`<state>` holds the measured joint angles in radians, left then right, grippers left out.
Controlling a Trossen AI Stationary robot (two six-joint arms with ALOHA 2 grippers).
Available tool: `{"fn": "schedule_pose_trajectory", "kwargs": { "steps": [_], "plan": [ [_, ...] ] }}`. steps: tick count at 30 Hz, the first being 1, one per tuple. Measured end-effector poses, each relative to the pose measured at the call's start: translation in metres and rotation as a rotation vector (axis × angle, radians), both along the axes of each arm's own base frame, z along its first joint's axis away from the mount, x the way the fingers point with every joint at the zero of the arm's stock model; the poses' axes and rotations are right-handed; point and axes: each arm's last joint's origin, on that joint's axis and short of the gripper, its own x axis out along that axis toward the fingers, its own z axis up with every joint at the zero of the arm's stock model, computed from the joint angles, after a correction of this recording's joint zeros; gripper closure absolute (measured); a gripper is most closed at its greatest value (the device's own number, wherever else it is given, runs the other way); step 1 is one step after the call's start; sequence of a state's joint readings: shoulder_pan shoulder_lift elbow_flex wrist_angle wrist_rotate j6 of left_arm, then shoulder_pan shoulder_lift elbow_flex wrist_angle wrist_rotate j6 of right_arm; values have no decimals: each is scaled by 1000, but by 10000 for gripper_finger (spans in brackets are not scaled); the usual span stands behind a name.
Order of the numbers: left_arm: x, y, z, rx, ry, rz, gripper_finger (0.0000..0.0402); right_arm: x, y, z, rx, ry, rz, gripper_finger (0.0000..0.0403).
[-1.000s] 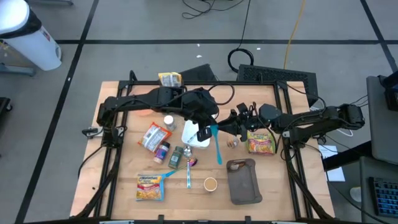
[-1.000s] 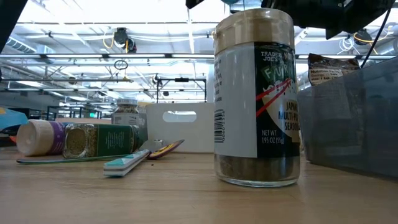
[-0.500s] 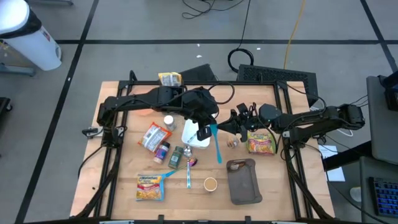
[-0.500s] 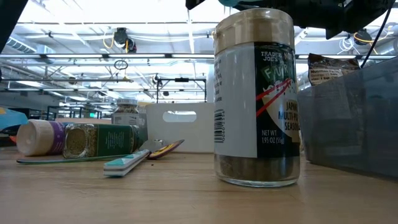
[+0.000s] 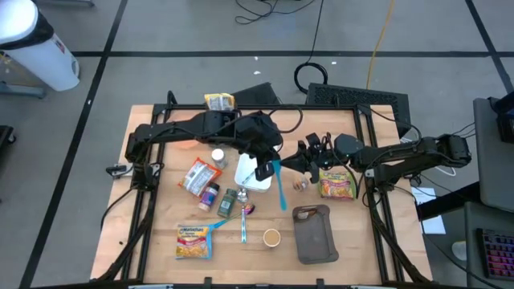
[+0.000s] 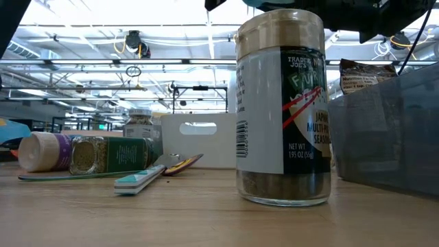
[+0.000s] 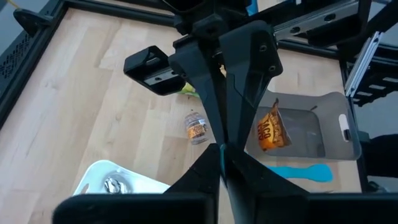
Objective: Pick & Place Food Item
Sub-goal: Put the blue baby spoon into the white bin
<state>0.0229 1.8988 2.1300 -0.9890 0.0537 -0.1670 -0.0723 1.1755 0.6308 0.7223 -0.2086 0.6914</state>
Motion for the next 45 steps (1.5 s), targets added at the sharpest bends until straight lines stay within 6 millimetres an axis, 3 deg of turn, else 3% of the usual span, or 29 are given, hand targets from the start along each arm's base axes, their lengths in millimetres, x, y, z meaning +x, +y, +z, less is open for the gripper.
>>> {"fn": "schedule_pose_trajectory", "kwargs": {
  "steps": [14,21,27,38,45],
  "plan": [
    [4,2,5,-55,-70,17,274,0,0,0,3,1,-1,402],
    [3,8,7,-38,-74,31,249,0,-1,0,1,-3,-10,402],
    [-13,23,25,-39,-125,77,247,-2,-10,3,-3,-17,-64,402],
    [-72,33,80,19,-284,255,247,-22,-37,22,-72,-109,-222,402],
    [-72,28,81,-26,-294,337,247,-40,-52,42,-126,-240,-386,402]
  ]
}}
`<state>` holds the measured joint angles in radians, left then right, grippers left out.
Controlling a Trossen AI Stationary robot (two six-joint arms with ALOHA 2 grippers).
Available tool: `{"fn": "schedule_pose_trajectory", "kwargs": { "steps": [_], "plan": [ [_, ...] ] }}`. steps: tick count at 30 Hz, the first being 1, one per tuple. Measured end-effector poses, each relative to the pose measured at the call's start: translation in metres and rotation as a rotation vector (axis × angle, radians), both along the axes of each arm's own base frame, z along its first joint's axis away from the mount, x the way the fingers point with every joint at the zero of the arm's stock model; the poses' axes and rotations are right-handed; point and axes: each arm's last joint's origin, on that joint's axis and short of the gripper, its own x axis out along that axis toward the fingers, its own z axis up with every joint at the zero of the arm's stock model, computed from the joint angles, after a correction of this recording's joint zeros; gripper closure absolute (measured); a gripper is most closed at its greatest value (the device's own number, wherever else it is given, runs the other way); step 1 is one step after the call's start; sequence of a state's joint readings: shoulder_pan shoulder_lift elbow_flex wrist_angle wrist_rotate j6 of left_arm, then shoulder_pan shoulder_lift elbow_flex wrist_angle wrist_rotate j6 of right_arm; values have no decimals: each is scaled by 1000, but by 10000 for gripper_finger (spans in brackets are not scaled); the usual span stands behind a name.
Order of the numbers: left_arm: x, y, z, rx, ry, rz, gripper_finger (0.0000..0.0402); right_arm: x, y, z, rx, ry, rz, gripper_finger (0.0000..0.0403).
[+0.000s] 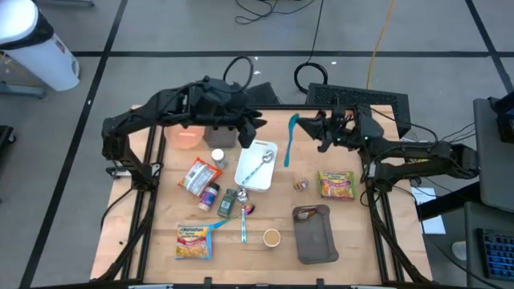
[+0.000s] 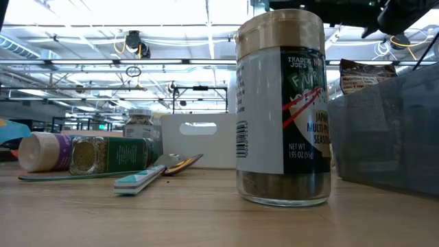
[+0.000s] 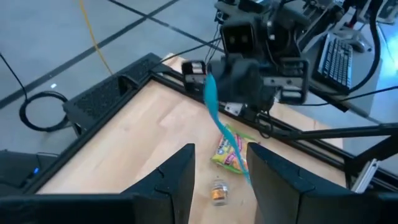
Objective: Pick & Place Food Item
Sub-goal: Put the blue baby spoon into the white bin
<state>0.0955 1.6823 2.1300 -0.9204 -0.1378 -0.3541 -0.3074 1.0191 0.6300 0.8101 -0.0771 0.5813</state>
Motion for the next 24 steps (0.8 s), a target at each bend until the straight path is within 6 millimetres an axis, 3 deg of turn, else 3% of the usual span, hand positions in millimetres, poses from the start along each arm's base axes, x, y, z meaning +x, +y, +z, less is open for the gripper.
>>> {"fn": "schedule_pose_trajectory", "kwargs": {
  "steps": [15,24],
  "plan": [
    [57,3,-35,-18,-6,-4,247,-4,-9,28,-84,-19,-71,403],
    [72,4,-48,-24,3,-2,247,-4,-9,31,-88,-32,-72,403]
  ]
}}
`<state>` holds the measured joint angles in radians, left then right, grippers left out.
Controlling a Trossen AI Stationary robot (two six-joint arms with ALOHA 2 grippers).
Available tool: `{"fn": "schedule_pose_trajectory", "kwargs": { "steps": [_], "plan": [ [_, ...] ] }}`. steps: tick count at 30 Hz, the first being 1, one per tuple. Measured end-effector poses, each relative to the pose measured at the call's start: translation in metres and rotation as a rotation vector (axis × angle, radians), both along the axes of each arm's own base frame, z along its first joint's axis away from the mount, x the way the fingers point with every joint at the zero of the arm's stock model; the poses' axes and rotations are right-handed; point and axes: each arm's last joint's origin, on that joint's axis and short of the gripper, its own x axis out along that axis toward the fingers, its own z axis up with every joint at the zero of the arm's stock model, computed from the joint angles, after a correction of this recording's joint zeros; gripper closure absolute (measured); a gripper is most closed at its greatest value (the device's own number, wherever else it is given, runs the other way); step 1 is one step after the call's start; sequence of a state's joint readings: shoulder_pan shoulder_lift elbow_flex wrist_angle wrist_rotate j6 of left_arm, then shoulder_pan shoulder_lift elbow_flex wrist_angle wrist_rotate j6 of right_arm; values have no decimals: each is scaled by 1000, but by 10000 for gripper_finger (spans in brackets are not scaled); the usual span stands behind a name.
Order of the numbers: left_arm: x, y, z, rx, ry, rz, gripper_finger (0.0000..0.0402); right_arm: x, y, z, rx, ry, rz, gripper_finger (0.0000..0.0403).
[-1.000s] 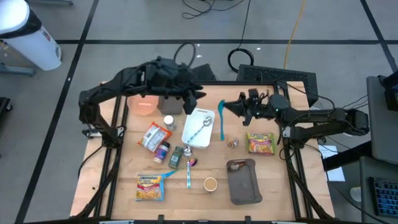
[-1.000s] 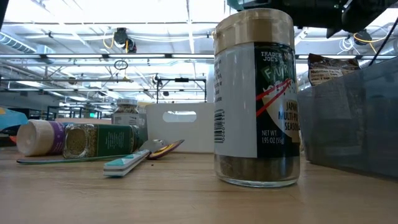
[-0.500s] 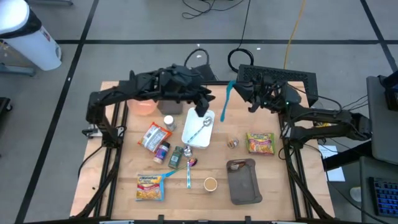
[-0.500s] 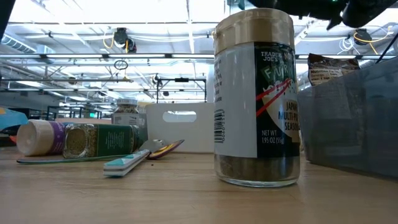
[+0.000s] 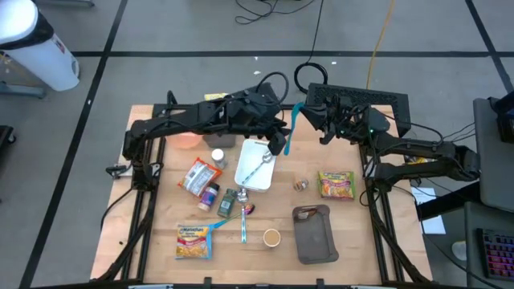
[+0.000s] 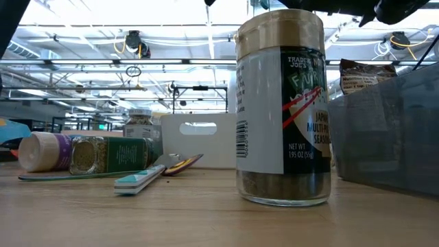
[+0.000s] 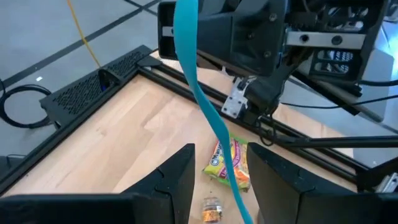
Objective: Pick & Place Food Item
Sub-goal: Put the blue baby spoon into the white bin
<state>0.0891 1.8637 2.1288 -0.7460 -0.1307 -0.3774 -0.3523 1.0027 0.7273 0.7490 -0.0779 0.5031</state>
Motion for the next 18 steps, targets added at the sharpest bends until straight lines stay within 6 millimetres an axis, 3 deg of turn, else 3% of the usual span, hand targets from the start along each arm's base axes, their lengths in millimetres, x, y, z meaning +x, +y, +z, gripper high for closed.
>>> {"fn": "schedule_pose_trajectory", "kwargs": {
  "steps": [18],
  "plan": [
    [21,-1,-16,-17,-8,-48,247,0,0,0,-3,-4,-5,403]
  ]
}}
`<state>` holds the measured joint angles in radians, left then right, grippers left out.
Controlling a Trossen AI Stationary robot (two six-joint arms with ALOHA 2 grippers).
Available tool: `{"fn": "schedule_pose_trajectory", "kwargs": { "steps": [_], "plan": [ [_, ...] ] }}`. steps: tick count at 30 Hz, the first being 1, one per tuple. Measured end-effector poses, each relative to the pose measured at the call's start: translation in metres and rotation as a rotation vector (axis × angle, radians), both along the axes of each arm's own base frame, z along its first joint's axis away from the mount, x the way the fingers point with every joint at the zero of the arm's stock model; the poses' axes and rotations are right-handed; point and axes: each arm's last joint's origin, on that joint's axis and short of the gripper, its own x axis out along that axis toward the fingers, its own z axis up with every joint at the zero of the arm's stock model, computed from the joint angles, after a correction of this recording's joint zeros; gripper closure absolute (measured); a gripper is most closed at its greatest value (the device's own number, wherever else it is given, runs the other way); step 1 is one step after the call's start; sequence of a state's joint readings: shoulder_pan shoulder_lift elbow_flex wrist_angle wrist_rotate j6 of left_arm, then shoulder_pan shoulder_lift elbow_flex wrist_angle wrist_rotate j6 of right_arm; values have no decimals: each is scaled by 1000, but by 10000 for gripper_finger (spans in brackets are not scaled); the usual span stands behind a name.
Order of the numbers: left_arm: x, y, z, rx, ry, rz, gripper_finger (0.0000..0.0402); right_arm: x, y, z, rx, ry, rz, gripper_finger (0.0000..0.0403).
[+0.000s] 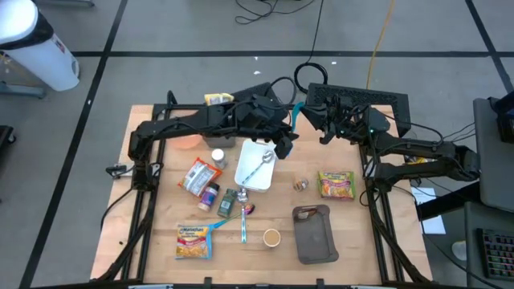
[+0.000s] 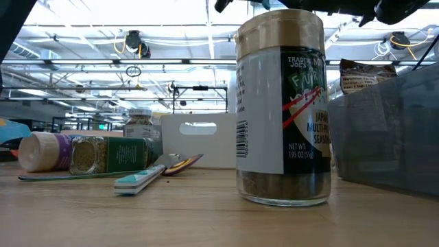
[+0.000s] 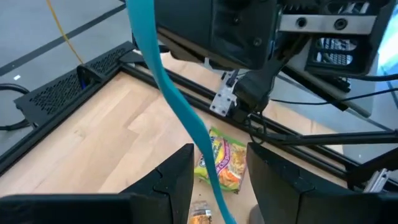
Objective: Pick & Place Food Item
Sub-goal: Put the blue baby spoon into the white bin
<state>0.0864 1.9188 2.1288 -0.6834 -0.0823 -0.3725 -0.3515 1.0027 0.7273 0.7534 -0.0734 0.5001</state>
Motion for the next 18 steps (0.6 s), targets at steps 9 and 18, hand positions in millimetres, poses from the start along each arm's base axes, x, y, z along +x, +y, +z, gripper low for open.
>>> {"fn": "schedule_pose_trajectory", "kwargs": {
  "steps": [9,18],
  "plan": [
    [0,2,-1,12,5,33,291,0,0,0,-5,0,-2,403],
    [-1,4,-3,13,25,47,383,0,0,0,-13,-1,-1,402]
  ]
}}
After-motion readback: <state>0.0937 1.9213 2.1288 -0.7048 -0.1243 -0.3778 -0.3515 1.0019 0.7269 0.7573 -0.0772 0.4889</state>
